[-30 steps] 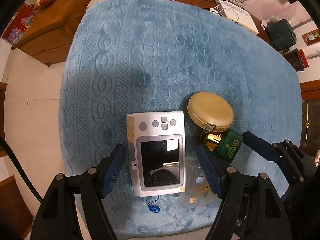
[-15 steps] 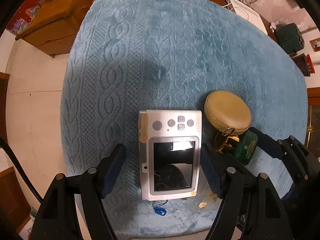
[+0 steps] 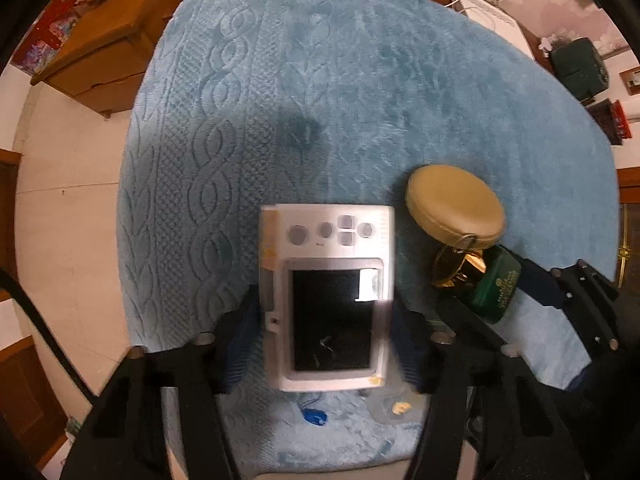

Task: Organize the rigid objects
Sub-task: 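Grasp the white digital device with the left tool while the right tool grasps the green jar, then carry the white device and green jar into the tray and open both tools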

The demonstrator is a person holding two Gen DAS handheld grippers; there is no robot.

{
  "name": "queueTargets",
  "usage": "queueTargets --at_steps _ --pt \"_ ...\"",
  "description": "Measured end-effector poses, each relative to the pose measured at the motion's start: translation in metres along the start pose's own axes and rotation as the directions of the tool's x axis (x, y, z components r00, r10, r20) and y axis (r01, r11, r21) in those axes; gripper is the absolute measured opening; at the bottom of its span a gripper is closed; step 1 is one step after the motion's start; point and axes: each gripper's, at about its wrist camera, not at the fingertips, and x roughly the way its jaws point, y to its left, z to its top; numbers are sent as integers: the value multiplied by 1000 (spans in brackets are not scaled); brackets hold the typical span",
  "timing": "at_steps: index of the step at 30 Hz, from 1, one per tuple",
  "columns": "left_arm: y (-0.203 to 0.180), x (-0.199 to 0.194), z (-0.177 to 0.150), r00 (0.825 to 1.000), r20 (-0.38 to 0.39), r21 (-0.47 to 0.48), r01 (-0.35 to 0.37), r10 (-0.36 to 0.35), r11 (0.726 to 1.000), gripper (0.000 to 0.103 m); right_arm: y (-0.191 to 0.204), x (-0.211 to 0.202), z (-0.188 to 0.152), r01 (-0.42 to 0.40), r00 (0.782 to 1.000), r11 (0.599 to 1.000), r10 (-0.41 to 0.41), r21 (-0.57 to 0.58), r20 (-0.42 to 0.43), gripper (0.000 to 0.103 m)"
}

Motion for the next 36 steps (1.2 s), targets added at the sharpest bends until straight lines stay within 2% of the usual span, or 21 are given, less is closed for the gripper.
queueTargets --at_steps 8,12,18,24,28,31,36 --pt "8 -3 -13 1000 2 -11 15 -15 1000 61 -13 -33 -19 -6 999 998 3 64 47 46" --pt "5 -21 -22 1000 21 8 22 -22 1000 61 -16 -57 -32 -9 997 995 1 96 82 46" --pt "-1 -68 -44 995 93 69 40 -46 997 61 -14 -105 -58 -25 986 993 5 118 164 46" --pt "-13 -128 -89 979 192 148 35 -63 988 61 3 -167 -102 -53 966 989 17 135 258 46" --pt "-21 -159 -130 968 240 207 23 -74 978 61 18 -191 -135 -65 962 985 20 158 272 46" --pt "-28 -166 -154 964 253 230 15 -75 973 61 28 -196 -158 -65 967 985 22 162 253 46" --pt "-37 -156 -202 963 269 267 -75 0 961 61 49 -194 -193 -52 978 988 21 147 205 46"
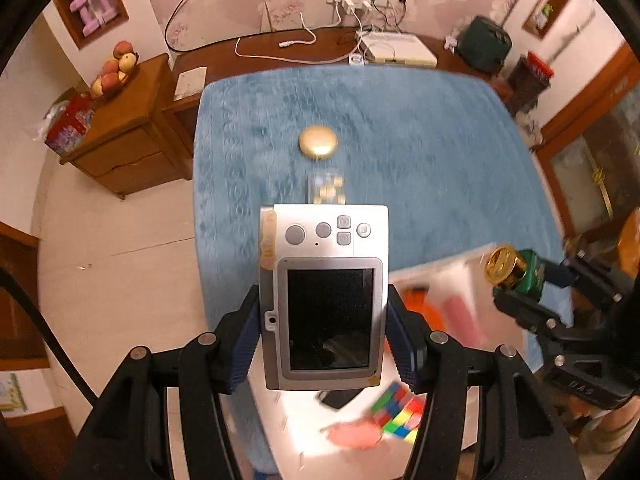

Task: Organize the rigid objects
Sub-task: 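Carry the white device and green jar into the tray and open both tools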

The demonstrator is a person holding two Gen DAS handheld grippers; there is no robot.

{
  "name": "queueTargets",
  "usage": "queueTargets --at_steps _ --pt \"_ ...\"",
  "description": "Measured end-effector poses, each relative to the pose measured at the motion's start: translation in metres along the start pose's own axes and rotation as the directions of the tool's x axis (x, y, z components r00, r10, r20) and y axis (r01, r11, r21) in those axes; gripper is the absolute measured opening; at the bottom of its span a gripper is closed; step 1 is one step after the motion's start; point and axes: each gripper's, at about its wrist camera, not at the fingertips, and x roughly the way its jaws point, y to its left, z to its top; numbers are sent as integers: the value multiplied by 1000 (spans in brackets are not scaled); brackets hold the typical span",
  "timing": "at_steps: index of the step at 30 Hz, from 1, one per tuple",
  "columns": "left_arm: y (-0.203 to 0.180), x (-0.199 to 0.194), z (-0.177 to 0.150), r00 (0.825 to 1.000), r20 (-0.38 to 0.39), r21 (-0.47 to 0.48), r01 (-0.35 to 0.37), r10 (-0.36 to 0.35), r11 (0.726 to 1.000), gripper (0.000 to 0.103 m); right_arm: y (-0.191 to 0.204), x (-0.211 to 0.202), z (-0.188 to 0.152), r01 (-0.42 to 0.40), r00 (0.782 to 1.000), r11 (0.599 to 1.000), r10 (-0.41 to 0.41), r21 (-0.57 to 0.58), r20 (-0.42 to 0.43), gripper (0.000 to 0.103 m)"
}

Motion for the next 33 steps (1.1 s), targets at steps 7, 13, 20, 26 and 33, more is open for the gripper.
queueTargets --at_steps 7,13,20,26,33 --pt "-14 31 -51 996 -64 48 -58 61 997 61 18 22 -50 10 995 1000 -11 -16 -101 46" --pt "-21 67 -81 985 -125 66 -108 115 992 61 24 40 -74 36 985 999 -42 -37 -169 46" --pt "-27 93 -101 974 -176 95 -130 145 987 61 22 58 -88 69 971 997 -77 -42 -224 46" --pt "-34 105 -110 966 -192 130 -148 172 980 61 18 68 -93 90 963 995 -97 -37 -253 46" --pt "-39 108 -117 964 -209 141 -136 163 981 62 17 76 -93 122 952 991 -132 -53 -275 47"
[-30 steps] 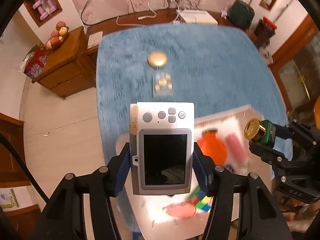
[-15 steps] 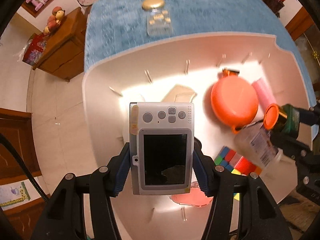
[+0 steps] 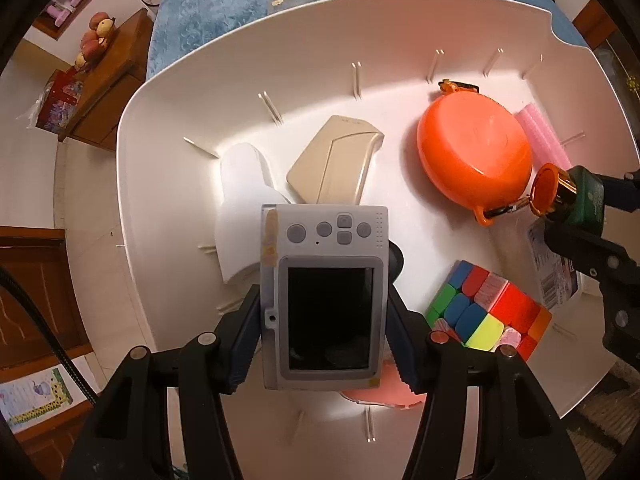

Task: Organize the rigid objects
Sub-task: 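Carry the white device and green jar into the tray and open both tools, then withdraw both tools toward the gold compact and clear sticker box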

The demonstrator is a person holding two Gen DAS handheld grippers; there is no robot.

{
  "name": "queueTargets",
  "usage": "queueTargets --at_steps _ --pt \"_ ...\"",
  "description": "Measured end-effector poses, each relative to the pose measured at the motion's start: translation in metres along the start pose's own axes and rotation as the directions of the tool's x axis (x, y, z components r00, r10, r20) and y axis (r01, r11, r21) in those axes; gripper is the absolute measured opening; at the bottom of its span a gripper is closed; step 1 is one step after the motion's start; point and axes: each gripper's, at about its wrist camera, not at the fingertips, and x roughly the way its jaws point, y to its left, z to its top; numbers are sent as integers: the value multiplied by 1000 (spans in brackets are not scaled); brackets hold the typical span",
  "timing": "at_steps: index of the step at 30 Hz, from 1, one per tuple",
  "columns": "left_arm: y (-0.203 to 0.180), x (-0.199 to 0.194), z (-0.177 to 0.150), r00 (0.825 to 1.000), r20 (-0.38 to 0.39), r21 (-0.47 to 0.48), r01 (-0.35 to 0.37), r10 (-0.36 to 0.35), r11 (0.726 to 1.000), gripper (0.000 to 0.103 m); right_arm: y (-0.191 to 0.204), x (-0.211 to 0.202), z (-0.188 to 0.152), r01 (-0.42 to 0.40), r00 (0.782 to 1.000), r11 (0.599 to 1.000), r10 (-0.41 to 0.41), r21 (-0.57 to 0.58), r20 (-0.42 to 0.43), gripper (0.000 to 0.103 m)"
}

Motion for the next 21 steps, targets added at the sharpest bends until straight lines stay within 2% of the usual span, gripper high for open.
queueTargets --at_steps 2,6,9,14,18,21 --pt "-1 -5 -1 1000 23 4 13 -13 1000 63 0 1 0 1 1000 1000 -1 -4 -5 48" --pt "-3 -14 -3 998 54 -2 23 -23 1000 76 2 -5 1 2 1000 1000 -2 -16 20 54" --pt "-4 -15 -5 999 46 -7 24 -23 1000 77 5 -16 4 -8 998 999 10 -34 60 59" --pt "7 -19 1 998 51 -29 23 -21 999 77 10 -35 9 -16 993 998 23 -57 115 59" --pt "16 -32 9 995 91 -47 36 -31 998 77 8 -50 15 -33 987 998 41 -50 156 59" --pt "27 -57 18 988 148 -55 43 -34 998 77 5 -62 21 -35 980 999 41 -39 195 59"
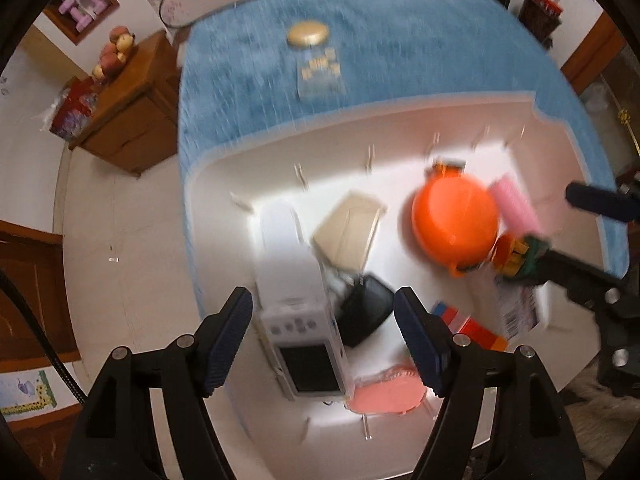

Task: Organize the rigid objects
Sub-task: 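Withdraw both tools toward the gold compact and clear sticker box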

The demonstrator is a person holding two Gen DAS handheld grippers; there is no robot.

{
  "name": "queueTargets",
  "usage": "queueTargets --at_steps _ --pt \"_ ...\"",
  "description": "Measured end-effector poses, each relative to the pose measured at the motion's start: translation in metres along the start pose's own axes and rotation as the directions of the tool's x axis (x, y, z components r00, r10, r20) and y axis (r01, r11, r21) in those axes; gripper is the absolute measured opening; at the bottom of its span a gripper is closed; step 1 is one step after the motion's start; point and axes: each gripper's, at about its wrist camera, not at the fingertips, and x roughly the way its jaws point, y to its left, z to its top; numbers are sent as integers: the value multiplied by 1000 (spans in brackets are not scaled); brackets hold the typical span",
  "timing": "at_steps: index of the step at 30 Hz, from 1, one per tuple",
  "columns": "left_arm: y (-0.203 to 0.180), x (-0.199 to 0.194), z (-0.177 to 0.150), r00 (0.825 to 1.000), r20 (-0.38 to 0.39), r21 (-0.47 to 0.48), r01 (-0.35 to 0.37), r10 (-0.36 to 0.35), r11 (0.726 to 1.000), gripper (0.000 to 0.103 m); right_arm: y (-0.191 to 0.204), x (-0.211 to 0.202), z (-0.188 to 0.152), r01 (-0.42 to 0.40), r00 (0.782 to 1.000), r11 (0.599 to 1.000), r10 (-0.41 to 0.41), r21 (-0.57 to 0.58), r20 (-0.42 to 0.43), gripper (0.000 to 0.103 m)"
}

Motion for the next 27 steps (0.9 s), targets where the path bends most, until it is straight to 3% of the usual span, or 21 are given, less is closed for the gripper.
queueTargets --at_steps 7,14,20,27 --pt "26 -48 41 991 124 -30 52 -48 998 77 -15 -19 21 -32 998 997 28 64 58 60" --pt "43 -63 99 977 214 0 -21 21 1000 77 -29 -27 62 -47 994 990 34 129 100 59" --pt "53 -40 156 983 184 14 1 -3 1000 77 -35 -3 106 -44 995 978 24 205 97 60" --pt "51 19 221 996 77 28 53 -55 998 77 -35 43 136 -45 996 947 16 318 92 60"
